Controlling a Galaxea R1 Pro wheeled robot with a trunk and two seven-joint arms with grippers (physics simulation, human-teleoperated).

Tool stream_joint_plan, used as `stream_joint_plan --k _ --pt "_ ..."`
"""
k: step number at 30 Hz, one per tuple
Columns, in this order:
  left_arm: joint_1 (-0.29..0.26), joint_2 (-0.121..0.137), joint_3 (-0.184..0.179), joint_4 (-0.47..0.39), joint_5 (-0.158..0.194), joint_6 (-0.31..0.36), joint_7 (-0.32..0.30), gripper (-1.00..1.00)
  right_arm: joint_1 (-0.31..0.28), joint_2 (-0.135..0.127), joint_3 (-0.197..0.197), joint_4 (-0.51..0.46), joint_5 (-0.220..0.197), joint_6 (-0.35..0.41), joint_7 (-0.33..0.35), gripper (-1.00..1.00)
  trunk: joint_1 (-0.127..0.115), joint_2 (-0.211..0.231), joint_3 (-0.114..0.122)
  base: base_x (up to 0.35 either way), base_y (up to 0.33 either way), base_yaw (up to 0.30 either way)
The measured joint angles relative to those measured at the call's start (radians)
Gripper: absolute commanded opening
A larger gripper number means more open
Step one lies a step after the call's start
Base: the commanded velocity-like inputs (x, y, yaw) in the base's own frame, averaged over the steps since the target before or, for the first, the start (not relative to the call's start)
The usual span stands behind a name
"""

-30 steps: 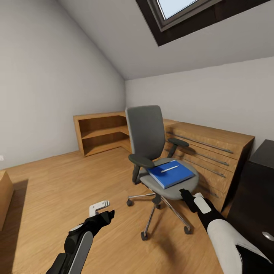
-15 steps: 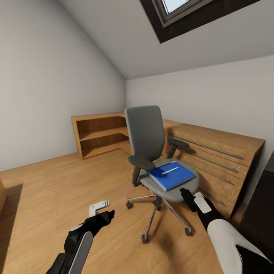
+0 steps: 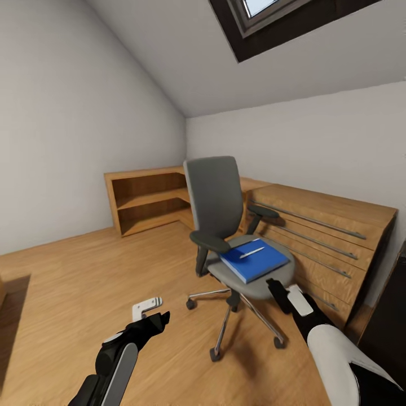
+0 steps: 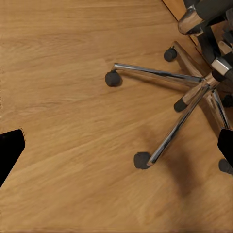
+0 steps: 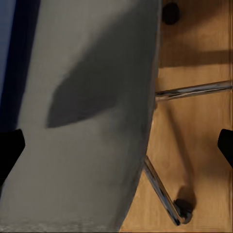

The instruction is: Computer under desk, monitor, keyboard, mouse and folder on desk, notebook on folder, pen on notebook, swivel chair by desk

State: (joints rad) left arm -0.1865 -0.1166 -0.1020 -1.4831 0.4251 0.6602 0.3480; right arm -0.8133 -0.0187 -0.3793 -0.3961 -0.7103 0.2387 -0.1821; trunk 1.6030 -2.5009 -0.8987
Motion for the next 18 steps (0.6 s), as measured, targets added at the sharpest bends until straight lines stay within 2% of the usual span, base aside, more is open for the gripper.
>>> stream_joint_plan --k 5,18 --pt "0.0 0.0 0.0 0.001 0.0 0.0 0.0 1.0 0.0 0.0 0.0 0.009 0.002 0.0 0.0 1.0 0.0 0.0 0.0 -0.203 0.0 0.0" --pt "0.0 0.0 0.0 0.001 0.0 0.0 0.0 1.0 0.0 0.0 0.001 0.011 0.004 0.0 0.0 1.0 0.0 0.0 0.0 -0.012 0.0 0.0"
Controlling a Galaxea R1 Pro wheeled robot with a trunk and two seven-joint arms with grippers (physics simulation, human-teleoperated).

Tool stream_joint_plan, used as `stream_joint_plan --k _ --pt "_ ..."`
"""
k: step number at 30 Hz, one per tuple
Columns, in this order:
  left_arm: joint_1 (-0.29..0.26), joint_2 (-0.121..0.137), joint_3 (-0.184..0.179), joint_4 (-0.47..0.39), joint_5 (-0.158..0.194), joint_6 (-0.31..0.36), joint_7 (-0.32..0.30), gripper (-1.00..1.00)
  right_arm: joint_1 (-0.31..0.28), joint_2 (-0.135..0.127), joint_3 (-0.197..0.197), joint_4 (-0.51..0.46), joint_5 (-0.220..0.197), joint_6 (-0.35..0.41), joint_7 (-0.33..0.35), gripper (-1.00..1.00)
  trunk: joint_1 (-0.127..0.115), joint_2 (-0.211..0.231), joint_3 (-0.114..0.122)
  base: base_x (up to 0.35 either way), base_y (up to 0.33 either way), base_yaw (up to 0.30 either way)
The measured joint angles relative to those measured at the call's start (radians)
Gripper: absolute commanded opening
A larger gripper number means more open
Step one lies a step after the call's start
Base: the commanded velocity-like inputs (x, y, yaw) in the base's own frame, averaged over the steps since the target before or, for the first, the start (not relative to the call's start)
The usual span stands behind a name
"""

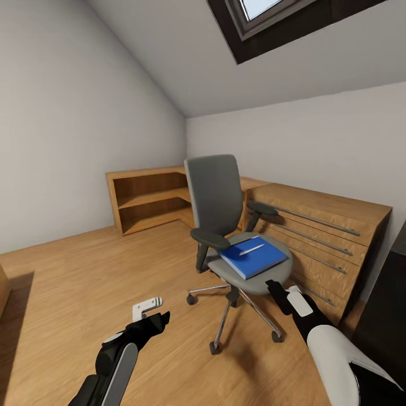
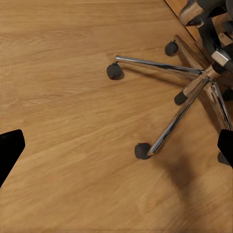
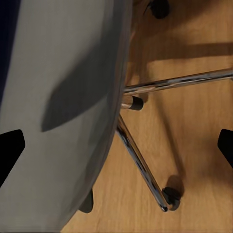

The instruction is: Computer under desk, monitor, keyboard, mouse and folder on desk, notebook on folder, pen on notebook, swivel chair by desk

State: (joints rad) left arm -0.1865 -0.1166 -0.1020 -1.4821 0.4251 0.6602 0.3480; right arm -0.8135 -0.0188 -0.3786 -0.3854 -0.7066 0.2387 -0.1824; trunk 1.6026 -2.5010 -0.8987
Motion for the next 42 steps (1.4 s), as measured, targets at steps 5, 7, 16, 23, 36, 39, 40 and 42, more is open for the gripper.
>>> stream_joint_plan --k 5,7,16,23,36,39,40,42 --pt "0.0 0.0 -0.001 0.0 0.0 0.0 0.0 1.0 0.001 0.0 0.002 0.009 0.0 0.001 -0.002 1.0 -0.001 0.001 0.011 0.0 0.0 0.0" --pt "0.0 0.0 -0.001 0.0 0.0 0.0 0.0 1.0 0.001 0.0 0.002 0.009 0.0 0.001 -0.002 1.0 -0.002 0.001 0.019 0.0 0.0 0.0" --pt "0.0 -0.001 -0.002 0.0 0.0 0.0 0.0 1.0 0.001 0.0 0.002 0.007 0.0 0.001 -0.002 1.0 -0.035 0.06 0.048 0.0 0.0 0.0" --pt "0.0 -0.001 -0.002 0.009 0.0 0.0 0.0 1.0 0.001 0.001 0.002 0.006 0.002 0.0 -0.003 1.0 -0.035 0.06 0.048 0.0 0.0 0.0" --pt "0.0 0.0 -0.002 0.027 -0.001 -0.006 -0.004 1.0 0.001 0.0 0.002 0.006 0.002 -0.001 -0.004 1.0 -0.034 0.061 0.048 -0.133 0.0 0.0" --pt "0.0 0.0 -0.002 0.028 -0.002 -0.006 -0.005 1.0 0.001 0.0 0.003 0.006 0.002 -0.001 -0.004 1.0 -0.034 0.061 0.048 -0.326 0.0 0.0" --pt "0.0 0.0 -0.002 0.028 -0.002 -0.006 -0.005 1.0 0.001 0.0 0.003 0.006 0.002 -0.001 -0.004 1.0 -0.034 0.061 0.048 -0.3 0.0 0.0" --pt "0.0 0.0 -0.002 0.028 -0.002 -0.006 -0.005 1.0 0.001 0.0 0.002 0.006 0.002 -0.001 -0.004 1.0 -0.034 0.061 0.048 -0.221 0.0 0.0"
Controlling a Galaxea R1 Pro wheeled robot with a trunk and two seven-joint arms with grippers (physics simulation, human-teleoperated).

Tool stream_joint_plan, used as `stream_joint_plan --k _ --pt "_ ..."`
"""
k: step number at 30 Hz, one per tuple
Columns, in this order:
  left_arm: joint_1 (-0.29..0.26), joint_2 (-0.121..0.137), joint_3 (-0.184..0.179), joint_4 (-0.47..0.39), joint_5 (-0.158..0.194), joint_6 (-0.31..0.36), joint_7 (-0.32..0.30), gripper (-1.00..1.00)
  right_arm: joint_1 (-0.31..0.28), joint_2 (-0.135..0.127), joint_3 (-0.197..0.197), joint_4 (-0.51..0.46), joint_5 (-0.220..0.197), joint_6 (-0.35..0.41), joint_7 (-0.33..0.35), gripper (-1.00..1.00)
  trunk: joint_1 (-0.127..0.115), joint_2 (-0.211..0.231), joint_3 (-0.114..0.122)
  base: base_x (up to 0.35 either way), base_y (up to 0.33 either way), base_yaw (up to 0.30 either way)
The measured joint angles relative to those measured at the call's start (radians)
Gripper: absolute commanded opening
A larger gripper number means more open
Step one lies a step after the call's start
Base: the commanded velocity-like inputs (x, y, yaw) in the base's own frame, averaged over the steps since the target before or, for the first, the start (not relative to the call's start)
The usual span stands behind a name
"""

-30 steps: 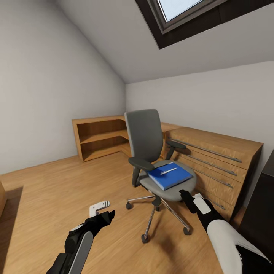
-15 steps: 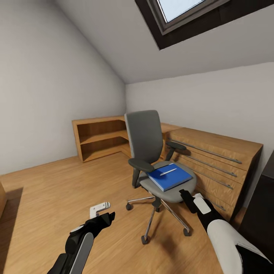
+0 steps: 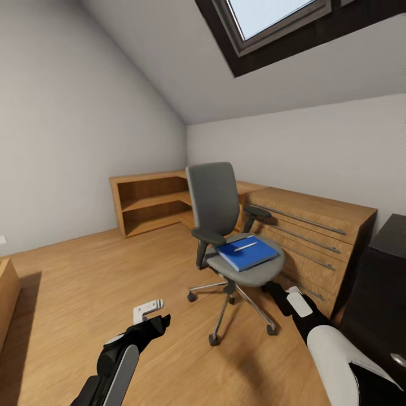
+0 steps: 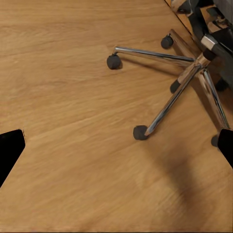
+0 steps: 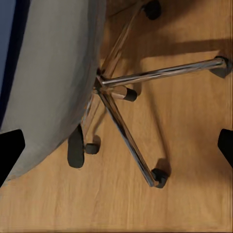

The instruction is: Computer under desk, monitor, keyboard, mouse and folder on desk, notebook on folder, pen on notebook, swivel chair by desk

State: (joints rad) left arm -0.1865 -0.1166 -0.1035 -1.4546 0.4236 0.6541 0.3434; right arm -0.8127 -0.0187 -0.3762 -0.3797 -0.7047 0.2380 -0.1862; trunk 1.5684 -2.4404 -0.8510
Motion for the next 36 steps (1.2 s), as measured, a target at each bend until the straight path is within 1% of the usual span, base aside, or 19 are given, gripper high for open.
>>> stream_joint_plan --k 10,16,20,21,22,23,25,28,31,33,34,36 --pt "0.0 0.001 0.005 0.008 0.002 -0.001 0.003 1.0 0.0 0.001 0.001 0.002 0.001 0.0 0.0 1.0 0.0 0.0 0.0 -0.033 0.0 0.0" --pt "0.0 0.002 0.008 0.009 0.001 -0.001 0.009 1.0 0.0 0.002 0.004 0.003 0.002 0.0 0.0 1.0 -0.023 0.042 0.019 0.0 0.0 0.0" --pt "0.0 0.002 0.008 0.01 0.001 -0.001 0.011 1.0 0.0 0.002 0.015 0.004 0.003 -0.007 0.0 1.0 -0.039 0.07 0.031 0.0 0.0 0.0" --pt "0.0 0.002 0.008 0.014 0.001 0.0 0.012 1.0 0.001 0.004 0.028 0.009 0.008 -0.047 0.0 1.0 -0.043 0.077 0.034 0.0 0.0 0.0" --pt "0.0 0.002 0.009 0.02 0.001 0.0 0.011 1.0 0.001 0.01 0.033 0.019 0.013 -0.075 0.001 1.0 -0.046 0.084 0.038 0.0 0.0 0.0" --pt "0.0 0.002 0.01 0.026 0.001 -0.001 0.011 1.0 0.001 0.021 0.036 0.032 0.022 -0.105 0.002 1.0 -0.05 0.091 0.041 0.0 0.0 0.0" --pt "0.0 0.002 0.01 0.029 0.001 -0.001 0.011 1.0 0.001 0.032 0.039 0.047 0.034 -0.135 0.003 1.0 -0.058 0.105 0.047 0.0 0.0 0.0" --pt "0.0 0.003 0.011 0.034 0.001 -0.001 0.011 1.0 0.009 0.052 0.041 0.11 0.085 -0.214 0.013 1.0 -0.069 0.126 0.056 0.0 0.0 0.0" --pt "0.0 0.003 0.012 0.035 0.001 -0.001 0.011 1.0 0.024 0.066 0.041 0.165 0.119 -0.268 0.033 1.0 -0.081 0.147 0.066 0.0 0.0 0.0" --pt "0.0 0.004 0.012 0.035 0.0 -0.001 0.011 1.0 0.032 0.089 0.042 0.213 0.161 -0.35 0.059 1.0 -0.089 0.161 0.072 0.0 0.0 0.0" --pt "0.0 0.004 0.012 0.035 0.0 -0.001 0.011 1.0 0.033 0.095 0.042 0.225 0.178 -0.378 0.064 1.0 -0.092 0.168 0.075 0.0 0.0 0.0" --pt "0.0 0.004 0.012 0.044 0.0 -0.002 0.012 1.0 0.04 0.115 0.05 0.277 0.237 -0.489 0.074 1.0 -0.1 0.182 0.081 0.0 0.0 0.0"
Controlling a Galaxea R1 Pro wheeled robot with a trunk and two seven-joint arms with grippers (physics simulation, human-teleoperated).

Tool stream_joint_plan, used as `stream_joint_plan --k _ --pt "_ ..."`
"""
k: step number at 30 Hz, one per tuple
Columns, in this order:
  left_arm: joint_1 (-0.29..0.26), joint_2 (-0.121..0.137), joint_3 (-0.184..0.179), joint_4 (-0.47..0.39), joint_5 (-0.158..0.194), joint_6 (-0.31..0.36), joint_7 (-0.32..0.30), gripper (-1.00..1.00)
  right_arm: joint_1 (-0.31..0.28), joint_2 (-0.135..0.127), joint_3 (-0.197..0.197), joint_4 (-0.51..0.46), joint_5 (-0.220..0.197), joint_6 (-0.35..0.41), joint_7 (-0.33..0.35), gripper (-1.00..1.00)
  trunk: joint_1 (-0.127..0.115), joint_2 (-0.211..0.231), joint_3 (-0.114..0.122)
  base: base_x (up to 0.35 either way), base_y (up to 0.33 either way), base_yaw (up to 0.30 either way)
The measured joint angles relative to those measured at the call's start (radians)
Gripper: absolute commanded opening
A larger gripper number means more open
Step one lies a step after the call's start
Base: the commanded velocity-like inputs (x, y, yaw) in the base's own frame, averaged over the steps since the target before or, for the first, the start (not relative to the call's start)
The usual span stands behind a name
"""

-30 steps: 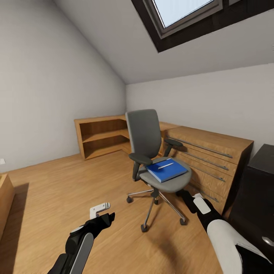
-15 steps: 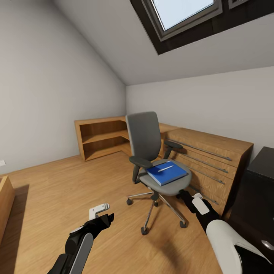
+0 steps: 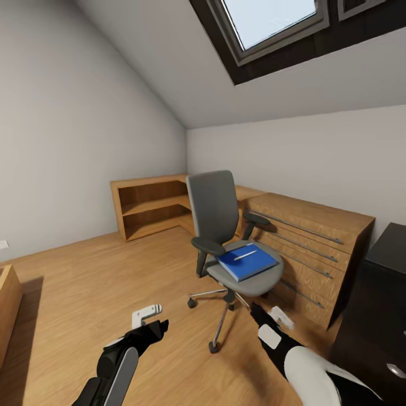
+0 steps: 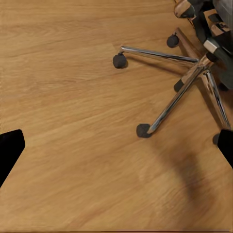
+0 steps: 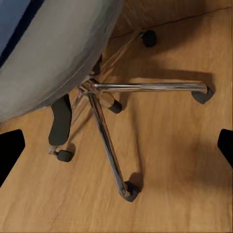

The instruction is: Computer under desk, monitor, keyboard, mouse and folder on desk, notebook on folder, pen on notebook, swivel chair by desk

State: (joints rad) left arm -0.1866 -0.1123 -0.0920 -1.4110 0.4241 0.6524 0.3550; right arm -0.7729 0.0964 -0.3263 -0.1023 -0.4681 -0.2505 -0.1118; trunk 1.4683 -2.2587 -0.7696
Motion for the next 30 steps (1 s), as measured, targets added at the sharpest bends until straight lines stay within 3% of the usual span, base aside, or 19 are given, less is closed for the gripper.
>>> stream_joint_plan --k 1,3,5,6,7,10,11,14,18,20,21,22,25,27,30 --pt "0.0 0.0 0.0 0.008 0.0 0.0 0.0 1.0 0.002 0.004 0.003 0.016 0.015 -0.029 0.002 1.0 -0.004 0.007 0.003 0.0 0.0 0.0" --pt "0.0 0.0 -0.004 0.06 -0.003 -0.002 -0.001 1.0 0.02 0.019 0.0 0.093 0.102 -0.177 0.007 1.0 -0.011 0.021 0.009 0.0 0.0 0.0" --pt "0.0 -0.001 -0.004 0.072 -0.003 -0.002 -0.001 1.0 0.045 0.023 -0.003 0.108 0.138 -0.224 0.007 1.0 -0.019 0.035 0.016 0.0 0.0 0.0" --pt "0.0 -0.001 -0.004 0.083 -0.003 -0.002 -0.001 1.0 0.098 0.024 -0.005 0.117 0.183 -0.256 0.006 1.0 -0.023 0.042 0.019 0.0 0.0 0.0" --pt "0.0 -0.001 -0.004 0.095 -0.001 -0.003 -0.003 1.0 0.124 0.023 -0.008 0.119 0.202 -0.262 0.006 1.0 -0.027 0.049 0.022 0.0 0.0 0.0" --pt "0.0 -0.001 -0.005 0.144 -0.002 -0.008 -0.005 1.0 0.148 0.021 -0.007 0.119 0.228 -0.267 0.006 1.0 -0.038 0.07 0.031 0.0 0.0 0.0" --pt "0.0 0.0 -0.005 0.19 -0.003 -0.024 -0.006 1.0 0.164 0.016 -0.008 0.12 0.244 -0.269 0.006 1.0 -0.042 0.077 0.034 0.0 0.0 0.0" --pt "0.0 0.0 -0.011 0.361 -0.006 -0.191 -0.01 1.0 0.234 -0.017 -0.008 0.12 0.332 -0.272 0.005 1.0 -0.054 0.098 0.044 0.0 0.0 0.0" --pt "0.0 0.001 -0.013 0.47 -0.035 -0.269 -0.01 1.0 0.26 -0.042 -0.007 0.121 0.357 -0.268 0.004 1.0 -0.069 0.126 0.056 0.0 0.0 0.0" --pt "0.0 0.002 -0.012 0.562 -0.072 -0.293 -0.01 1.0 0.274 -0.055 -0.007 0.122 0.363 -0.264 0.004 1.0 -0.077 0.14 0.063 0.0 0.0 0.0" --pt "0.0 0.002 -0.011 0.645 -0.095 -0.325 -0.011 1.0 0.282 -0.061 -0.008 0.122 0.364 -0.262 0.004 1.0 -0.08 0.147 0.066 0.0 0.0 0.0" --pt "0.0 0.002 -0.01 0.756 -0.112 -0.402 -0.024 1.0 0.295 -0.064 -0.008 0.123 0.365 -0.261 0.004 1.0 -0.084 0.154 0.069 0.0 0.0 0.0" --pt "0.0 0.001 -0.01 0.854 -0.121 -0.499 -0.044 1.0 0.304 -0.065 -0.007 0.123 0.367 -0.261 0.004 1.0 -0.096 0.175 0.078 0.0 0.0 0.0" --pt "0.0 0.001 -0.008 0.938 -0.129 -0.602 -0.056 1.0 0.308 -0.062 -0.007 0.123 0.367 -0.266 0.004 1.0 -0.104 0.189 0.085 0.0 0.0 0.0" --pt "0.0 0.0 -0.008 0.969 -0.138 -0.642 -0.058 1.0 0.31 -0.059 -0.007 0.123 0.368 -0.268 0.004 1.0 -0.115 0.21 0.094 0.0 0.0 0.0"
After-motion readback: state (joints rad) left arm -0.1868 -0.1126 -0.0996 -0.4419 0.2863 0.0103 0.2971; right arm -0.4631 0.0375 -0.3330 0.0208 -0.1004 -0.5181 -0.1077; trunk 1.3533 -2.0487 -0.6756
